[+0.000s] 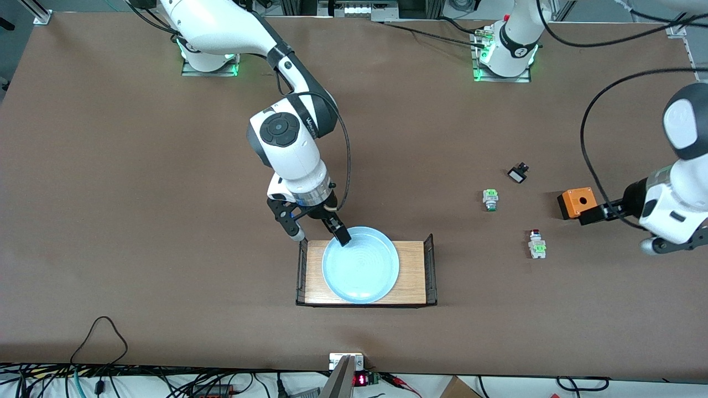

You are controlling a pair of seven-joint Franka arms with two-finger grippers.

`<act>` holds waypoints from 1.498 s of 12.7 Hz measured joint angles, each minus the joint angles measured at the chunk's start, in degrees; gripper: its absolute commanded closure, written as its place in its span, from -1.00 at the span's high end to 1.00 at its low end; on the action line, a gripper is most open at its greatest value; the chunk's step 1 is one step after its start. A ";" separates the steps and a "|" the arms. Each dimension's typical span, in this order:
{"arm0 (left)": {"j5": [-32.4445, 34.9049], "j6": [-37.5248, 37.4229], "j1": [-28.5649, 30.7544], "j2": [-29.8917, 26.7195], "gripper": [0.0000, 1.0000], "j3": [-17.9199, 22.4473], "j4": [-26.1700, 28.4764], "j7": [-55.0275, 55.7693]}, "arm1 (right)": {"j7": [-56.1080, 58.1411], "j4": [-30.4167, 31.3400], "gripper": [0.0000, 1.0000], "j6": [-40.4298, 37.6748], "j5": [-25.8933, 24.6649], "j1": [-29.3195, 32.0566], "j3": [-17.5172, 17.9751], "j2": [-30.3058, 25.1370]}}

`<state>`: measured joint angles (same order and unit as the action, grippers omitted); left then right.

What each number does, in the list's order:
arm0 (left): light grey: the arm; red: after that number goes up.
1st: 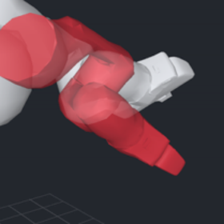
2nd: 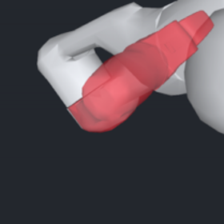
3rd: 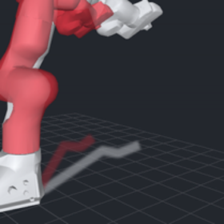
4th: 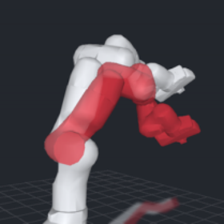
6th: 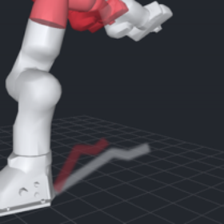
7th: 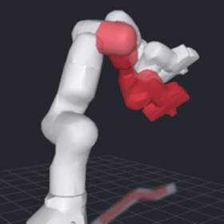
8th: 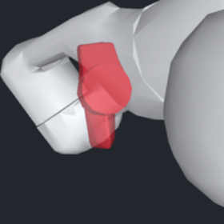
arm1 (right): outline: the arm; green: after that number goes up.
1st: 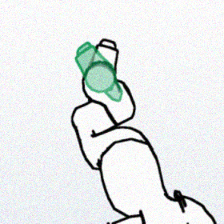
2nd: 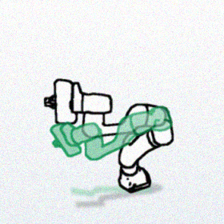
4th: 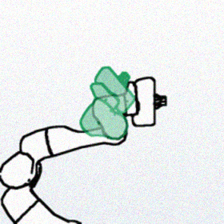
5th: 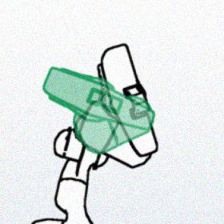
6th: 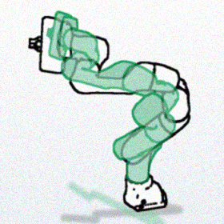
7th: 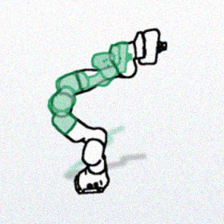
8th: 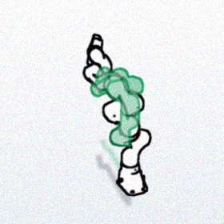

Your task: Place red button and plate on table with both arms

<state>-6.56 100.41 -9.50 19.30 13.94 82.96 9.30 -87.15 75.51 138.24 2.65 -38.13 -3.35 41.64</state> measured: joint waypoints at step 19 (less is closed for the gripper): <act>4.99 -2.40 15.11 -19.74 1.00 -18.97 12.20 -6.11 | -0.08 -0.20 -0.94 1.92 2.70 0.01 -0.19 1.07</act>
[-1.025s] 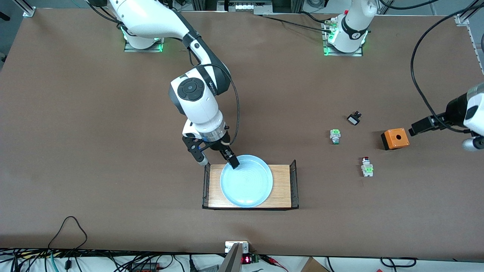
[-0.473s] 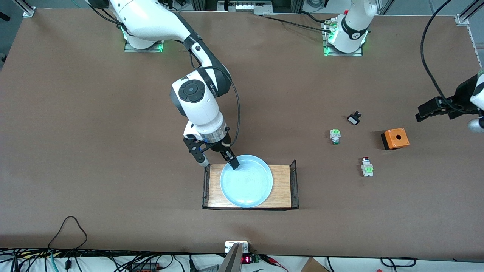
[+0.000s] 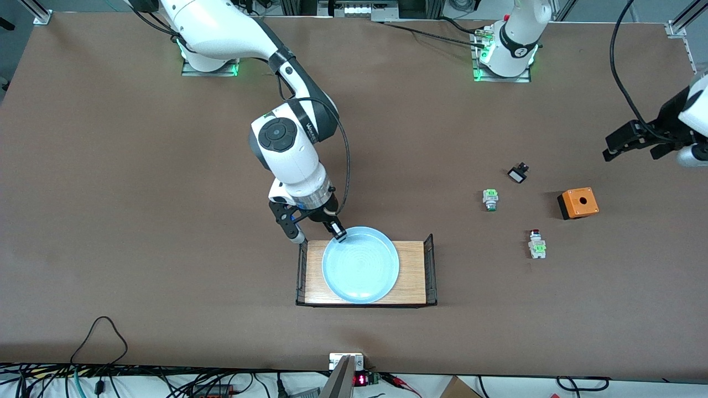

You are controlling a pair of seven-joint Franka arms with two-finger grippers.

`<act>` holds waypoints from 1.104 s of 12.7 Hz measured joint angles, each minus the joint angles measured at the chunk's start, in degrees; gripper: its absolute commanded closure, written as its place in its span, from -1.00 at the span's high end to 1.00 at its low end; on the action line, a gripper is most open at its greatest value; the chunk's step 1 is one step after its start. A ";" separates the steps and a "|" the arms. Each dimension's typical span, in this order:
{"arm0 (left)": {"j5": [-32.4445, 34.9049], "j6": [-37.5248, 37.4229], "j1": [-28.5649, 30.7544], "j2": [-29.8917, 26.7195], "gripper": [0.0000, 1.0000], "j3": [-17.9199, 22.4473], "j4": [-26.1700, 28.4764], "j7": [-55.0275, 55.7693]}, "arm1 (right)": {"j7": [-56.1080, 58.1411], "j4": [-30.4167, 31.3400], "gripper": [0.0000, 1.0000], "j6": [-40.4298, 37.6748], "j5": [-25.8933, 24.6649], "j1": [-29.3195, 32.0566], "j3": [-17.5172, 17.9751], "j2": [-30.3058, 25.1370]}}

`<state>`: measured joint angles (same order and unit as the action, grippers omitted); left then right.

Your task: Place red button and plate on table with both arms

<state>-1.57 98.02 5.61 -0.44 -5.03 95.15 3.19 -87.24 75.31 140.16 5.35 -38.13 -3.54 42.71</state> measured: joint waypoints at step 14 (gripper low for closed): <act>0.00 -0.34 -3.00 -0.65 1.00 3.93 1.17 -1.45 | 0.00 -7.85 -1.00 -7.80 1.16 -0.13 0.01 -0.39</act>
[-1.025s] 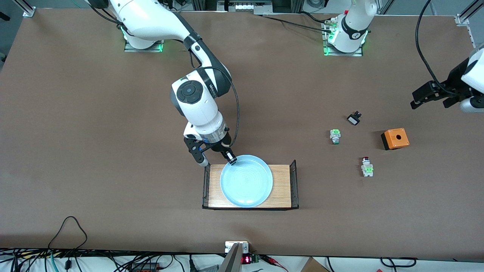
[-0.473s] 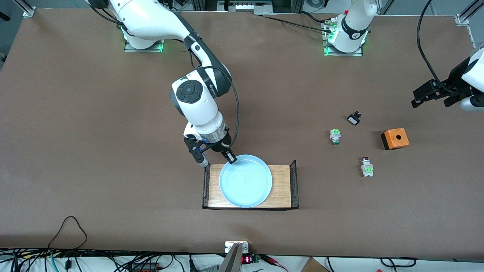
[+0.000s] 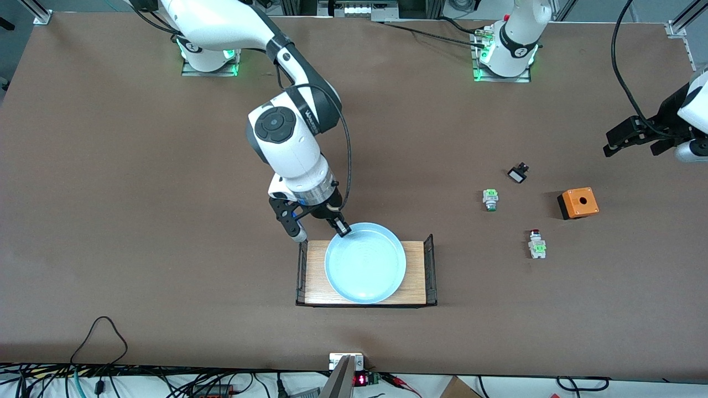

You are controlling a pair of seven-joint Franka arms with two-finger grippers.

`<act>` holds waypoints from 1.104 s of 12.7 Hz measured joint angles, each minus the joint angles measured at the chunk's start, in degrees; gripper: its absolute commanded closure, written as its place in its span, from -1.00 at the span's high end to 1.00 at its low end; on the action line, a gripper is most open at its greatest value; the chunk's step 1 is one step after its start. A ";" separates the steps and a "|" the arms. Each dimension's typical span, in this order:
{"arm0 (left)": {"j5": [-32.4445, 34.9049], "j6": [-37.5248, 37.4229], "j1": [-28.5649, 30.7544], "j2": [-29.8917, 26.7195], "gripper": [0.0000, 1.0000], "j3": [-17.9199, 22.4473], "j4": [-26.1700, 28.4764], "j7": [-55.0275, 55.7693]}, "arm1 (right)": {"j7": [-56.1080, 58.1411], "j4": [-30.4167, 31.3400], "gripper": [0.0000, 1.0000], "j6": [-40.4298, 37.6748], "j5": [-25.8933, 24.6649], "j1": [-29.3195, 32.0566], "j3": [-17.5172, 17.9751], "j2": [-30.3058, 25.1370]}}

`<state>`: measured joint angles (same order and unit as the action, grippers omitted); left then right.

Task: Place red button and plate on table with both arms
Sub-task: 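Lift the plate off the wooden tray with the right gripper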

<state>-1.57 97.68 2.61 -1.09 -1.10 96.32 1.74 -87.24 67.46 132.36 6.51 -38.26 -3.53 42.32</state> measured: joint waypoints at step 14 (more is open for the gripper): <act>0.00 -4.84 -0.05 -0.12 1.00 0.05 -1.07 -3.44 | 0.17 -3.15 -1.00 -7.60 6.63 3.97 -0.37 -5.57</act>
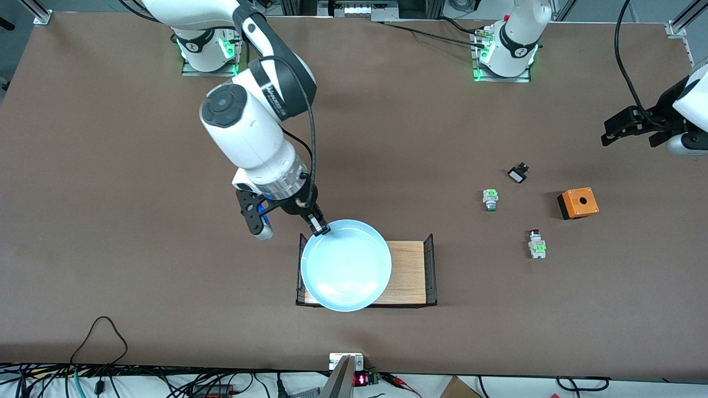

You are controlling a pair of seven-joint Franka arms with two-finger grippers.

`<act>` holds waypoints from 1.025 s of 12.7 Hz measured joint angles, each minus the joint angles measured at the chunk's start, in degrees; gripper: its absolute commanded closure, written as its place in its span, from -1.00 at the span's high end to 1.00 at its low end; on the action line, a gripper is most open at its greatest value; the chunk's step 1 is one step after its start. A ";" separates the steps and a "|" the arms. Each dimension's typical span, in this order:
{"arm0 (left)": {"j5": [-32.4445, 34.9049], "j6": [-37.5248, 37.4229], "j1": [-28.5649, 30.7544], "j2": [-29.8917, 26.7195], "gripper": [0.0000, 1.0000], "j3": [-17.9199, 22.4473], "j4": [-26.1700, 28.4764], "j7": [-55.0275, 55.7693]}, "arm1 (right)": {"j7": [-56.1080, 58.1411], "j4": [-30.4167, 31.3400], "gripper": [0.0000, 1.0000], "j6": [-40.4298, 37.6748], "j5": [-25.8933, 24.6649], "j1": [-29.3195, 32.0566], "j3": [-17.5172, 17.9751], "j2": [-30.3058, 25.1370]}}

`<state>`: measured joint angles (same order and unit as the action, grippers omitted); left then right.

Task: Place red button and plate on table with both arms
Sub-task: 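Lift the plate off the wooden tray with the right gripper, then carry the plate away from the tray and lower it onto the table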

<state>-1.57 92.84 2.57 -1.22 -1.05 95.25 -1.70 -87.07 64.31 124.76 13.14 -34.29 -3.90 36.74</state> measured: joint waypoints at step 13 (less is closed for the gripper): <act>0.00 0.00 0.00 0.00 1.00 0.02 -0.50 -0.41 | 21.12 4.13 -1.00 -19.15 3.98 9.00 -0.44 -11.30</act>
<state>-1.57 92.84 2.57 -1.22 -1.03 94.75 -2.11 -65.95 68.44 105.60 17.12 -25.29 -4.34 25.44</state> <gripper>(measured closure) 0.000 0.978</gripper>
